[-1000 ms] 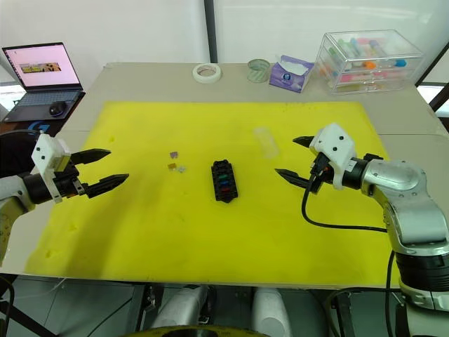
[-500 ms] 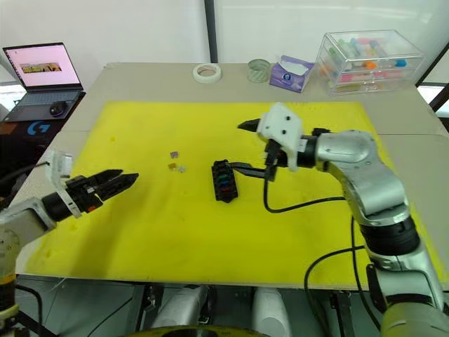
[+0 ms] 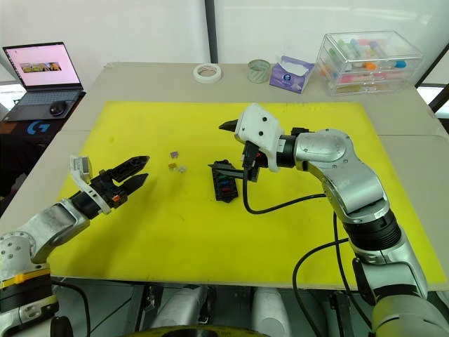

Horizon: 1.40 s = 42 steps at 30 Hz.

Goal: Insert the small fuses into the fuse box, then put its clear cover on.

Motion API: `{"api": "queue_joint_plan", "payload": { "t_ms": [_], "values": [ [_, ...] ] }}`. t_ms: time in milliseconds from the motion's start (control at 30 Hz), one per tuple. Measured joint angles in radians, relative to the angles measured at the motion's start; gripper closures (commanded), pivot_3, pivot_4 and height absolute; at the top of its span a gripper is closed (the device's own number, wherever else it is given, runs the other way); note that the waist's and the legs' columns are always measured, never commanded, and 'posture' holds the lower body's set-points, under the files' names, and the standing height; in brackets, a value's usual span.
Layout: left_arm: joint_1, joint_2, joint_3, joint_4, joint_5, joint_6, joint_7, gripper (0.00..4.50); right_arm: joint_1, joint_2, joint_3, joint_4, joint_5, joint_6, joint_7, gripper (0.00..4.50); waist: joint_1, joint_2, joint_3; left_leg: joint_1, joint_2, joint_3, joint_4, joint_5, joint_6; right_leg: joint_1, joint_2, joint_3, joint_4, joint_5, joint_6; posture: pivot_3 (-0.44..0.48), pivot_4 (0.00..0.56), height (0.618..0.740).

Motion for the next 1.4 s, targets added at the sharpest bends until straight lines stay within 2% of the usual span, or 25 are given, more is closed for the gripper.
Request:
{"api": "queue_joint_plan", "payload": {
  "t_ms": [233,400,533,900,1133,1400],
  "values": [
    [-0.07,-0.001,-0.037,0.15,-0.173,-0.021,0.089,0.0,0.0,0.0,-0.001,0.001,0.002,0.007,-0.006,0.03,-0.003,0.0,0.0,0.0,0.0,0.0,0.0,0.0,0.0,-0.001,0.0,0.0,0.001,0.0,0.0,0.0,0.15,0.74],
    [-0.077,0.068,-0.076,0.239,-0.18,0.019,0.084,0.0,-0.002,0.003,-0.002,0.0,0.012,0.023,-0.015,0.03,-0.004,0.0,0.0,0.0,0.0,0.0,0.0,0.0,0.0,-0.002,0.0,0.001,0.002,0.0,0.0,0.0,0.15,0.74],
    [-0.107,0.075,-0.09,0.278,-0.178,0.029,0.057,0.0,-0.002,0.002,-0.002,-0.012,0.014,0.036,-0.02,0.03,0.0,0.0,0.0,0.0,-0.001,0.0,0.0,0.0,0.0,-0.001,0.0,0.001,0.002,0.0,0.0,0.0,0.15,0.74],
    [-0.219,0.073,-0.135,0.403,-0.036,0.071,-0.037,0.0,-0.036,0.013,0.014,-0.021,0.013,0.06,-0.028,0.03,0.0,0.0,0.0,0.0,-0.001,0.0,0.0,0.0,0.0,-0.002,0.0,0.001,0.002,0.0,0.0,0.0,0.15,0.74],
    [-0.303,0.055,-0.131,0.499,0.067,0.094,-0.095,0.0,-0.037,0.023,0.028,-0.028,0.012,0.075,-0.042,0.03,0.0,0.0,0.0,0.0,-0.001,0.0,0.0,0.0,0.0,-0.002,0.0,0.001,0.002,0.0,0.0,0.0,0.15,0.74],
    [-0.343,0.036,-0.1,0.543,0.146,0.142,-0.128,0.0,-0.036,0.023,0.028,-0.055,0.014,0.096,-0.054,0.03,0.003,-0.001,-0.001,0.0,-0.001,0.0,0.001,0.0,0.0,-0.001,-0.001,0.001,0.002,0.0,0.0,0.0,0.15,0.74]
  ]
}}
